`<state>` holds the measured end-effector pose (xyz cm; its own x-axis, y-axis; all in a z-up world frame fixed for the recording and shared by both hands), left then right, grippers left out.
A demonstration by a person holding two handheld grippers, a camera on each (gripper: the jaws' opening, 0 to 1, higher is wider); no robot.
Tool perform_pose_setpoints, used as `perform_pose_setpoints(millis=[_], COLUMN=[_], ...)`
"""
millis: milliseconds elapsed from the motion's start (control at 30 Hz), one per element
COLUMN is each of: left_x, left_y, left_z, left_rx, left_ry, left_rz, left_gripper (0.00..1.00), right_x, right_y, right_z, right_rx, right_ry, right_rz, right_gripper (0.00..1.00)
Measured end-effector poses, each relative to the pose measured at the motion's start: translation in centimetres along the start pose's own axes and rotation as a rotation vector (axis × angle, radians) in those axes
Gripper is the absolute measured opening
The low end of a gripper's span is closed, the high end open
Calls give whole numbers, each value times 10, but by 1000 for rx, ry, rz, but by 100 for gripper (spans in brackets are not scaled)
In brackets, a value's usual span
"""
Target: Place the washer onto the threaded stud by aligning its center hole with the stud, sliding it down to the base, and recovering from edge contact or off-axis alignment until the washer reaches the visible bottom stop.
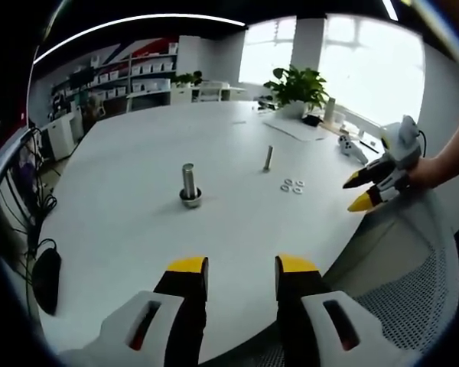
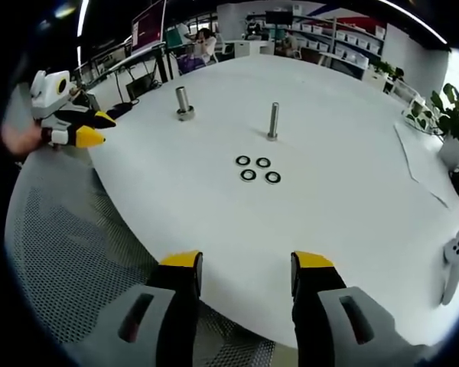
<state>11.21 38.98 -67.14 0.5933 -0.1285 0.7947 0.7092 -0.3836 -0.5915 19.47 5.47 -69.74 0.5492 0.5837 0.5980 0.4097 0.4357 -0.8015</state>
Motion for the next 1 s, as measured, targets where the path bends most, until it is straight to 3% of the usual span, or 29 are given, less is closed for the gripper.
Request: perform_pose_setpoints(millis=[200, 333, 733, 1000], left_x=[0, 0, 0, 0], left_y=[0, 1, 0, 0], left_z=[-1, 0, 0, 1], left_rx=[-4, -5, -2, 1], left_ry=[4, 4, 0, -9], left_rz=[2, 2, 0, -4], left_gripper=[33, 33, 33, 33], right_x=[2, 14, 44, 64], right_y=[0, 1, 14, 28], right_z=[2, -4, -13, -14], right_rx=[20, 22, 14, 26], right_ry=[-53, -74, -85, -38], right_rz=[23, 19, 7, -9], right_gripper=[49, 49, 49, 49])
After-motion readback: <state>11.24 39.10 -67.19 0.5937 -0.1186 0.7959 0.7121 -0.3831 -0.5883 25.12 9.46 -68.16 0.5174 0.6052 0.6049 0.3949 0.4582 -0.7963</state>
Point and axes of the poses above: the point that each gripper's makers call its tool centre point, and the gripper's own axes: y roughly forward along the fingers, z roughly to its left, x roughly out of its top, the point moved 10 cm from there along -y, roughly backward along the fingers, and after that the axes turned 1 degree about -x, right-handed, at the moved point
